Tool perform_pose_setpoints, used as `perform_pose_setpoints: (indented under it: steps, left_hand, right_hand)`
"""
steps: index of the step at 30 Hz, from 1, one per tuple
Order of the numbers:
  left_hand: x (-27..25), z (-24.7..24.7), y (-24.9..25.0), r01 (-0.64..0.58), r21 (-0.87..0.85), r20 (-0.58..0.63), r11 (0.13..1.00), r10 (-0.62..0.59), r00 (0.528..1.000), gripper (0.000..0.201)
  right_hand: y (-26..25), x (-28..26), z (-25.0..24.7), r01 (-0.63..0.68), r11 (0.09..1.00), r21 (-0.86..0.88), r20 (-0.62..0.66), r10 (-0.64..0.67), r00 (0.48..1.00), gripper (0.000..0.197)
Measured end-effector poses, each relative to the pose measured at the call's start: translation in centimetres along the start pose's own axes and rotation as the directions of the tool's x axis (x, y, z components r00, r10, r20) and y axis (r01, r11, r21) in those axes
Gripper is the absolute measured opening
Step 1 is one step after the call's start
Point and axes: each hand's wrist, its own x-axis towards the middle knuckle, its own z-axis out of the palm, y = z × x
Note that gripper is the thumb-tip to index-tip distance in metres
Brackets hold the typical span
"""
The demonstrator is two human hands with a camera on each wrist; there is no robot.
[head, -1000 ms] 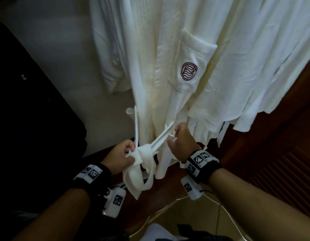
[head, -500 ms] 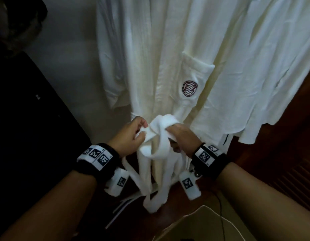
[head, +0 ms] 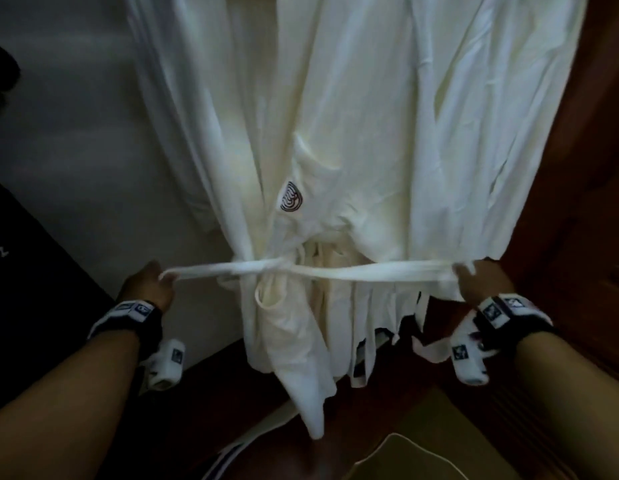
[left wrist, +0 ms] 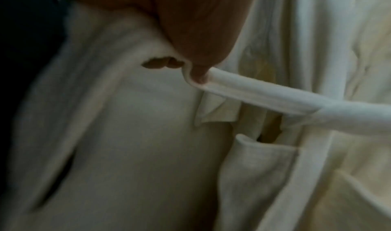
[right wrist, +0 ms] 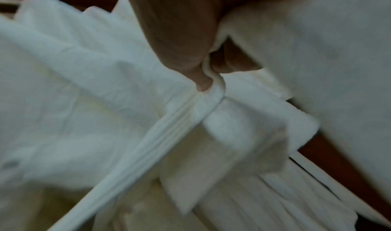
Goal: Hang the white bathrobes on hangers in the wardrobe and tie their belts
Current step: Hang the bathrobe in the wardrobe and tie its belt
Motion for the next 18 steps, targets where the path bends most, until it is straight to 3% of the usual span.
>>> perform_pose_setpoints:
  steps: [2, 4, 5, 7, 9, 12, 16, 18]
  left_hand:
    - [-0.3, 0.7, 3.0, 0.016, -0.016, 0.051, 1.000, -0.015, 0.999, 0.040]
    - [-0.3, -0.1, 6.7, -0.060, -0.022, 0.055, 0.998, 0.061, 0.997, 0.035]
    - [-0.2, -1.1, 8.6, -0.130, -0.029, 0.005, 0.991, 0.130, 0.991, 0.027]
    - [-0.3, -4.1, 12.7, -0.277, -0.110, -0.156, 0.955, 0.259, 0.953, 0.012]
    - [-0.8, -8.0, 17.4, -0.429, -0.181, -0.331, 0.885, 0.356, 0.874, 0.010]
    - [-1.7, -15.3, 24.5, -0.617, -0.193, -0.544, 0.763, 0.440, 0.714, 0.013]
    - [-3.2, -25.7, 32.7, -0.731, -0.084, -0.741, 0.677, 0.448, 0.500, 0.014]
    - [-3.5, -30.2, 35.8, -0.727, 0.043, -0.782, 0.685, 0.477, 0.402, 0.022]
  right_hand:
    - [-2.0, -1.5, 0.9, 0.049, 0.994, 0.096, 0.007, -0.050, 0.999, 0.037]
    - [-4.1, -2.4, 1.0, 0.184, 0.968, 0.171, 0.089, -0.202, 0.975, 0.029]
    - [-5.1, -2.7, 0.5, 0.253, 0.949, 0.185, 0.106, -0.276, 0.955, 0.022]
    - [-7.3, -3.0, -1.4, 0.392, 0.887, 0.243, 0.018, -0.408, 0.913, 0.021]
    - [-9.8, -2.9, -4.7, 0.536, 0.794, 0.287, -0.164, -0.510, 0.844, 0.017]
    - [-13.9, -2.8, -12.4, 0.707, 0.645, 0.290, -0.387, -0.597, 0.703, 0.010]
    - [-18.6, -2.6, -24.8, 0.837, 0.516, 0.181, -0.600, -0.617, 0.510, 0.011]
    - [-20.5, -1.6, -30.3, 0.847, 0.522, 0.095, -0.634, -0.624, 0.456, 0.012]
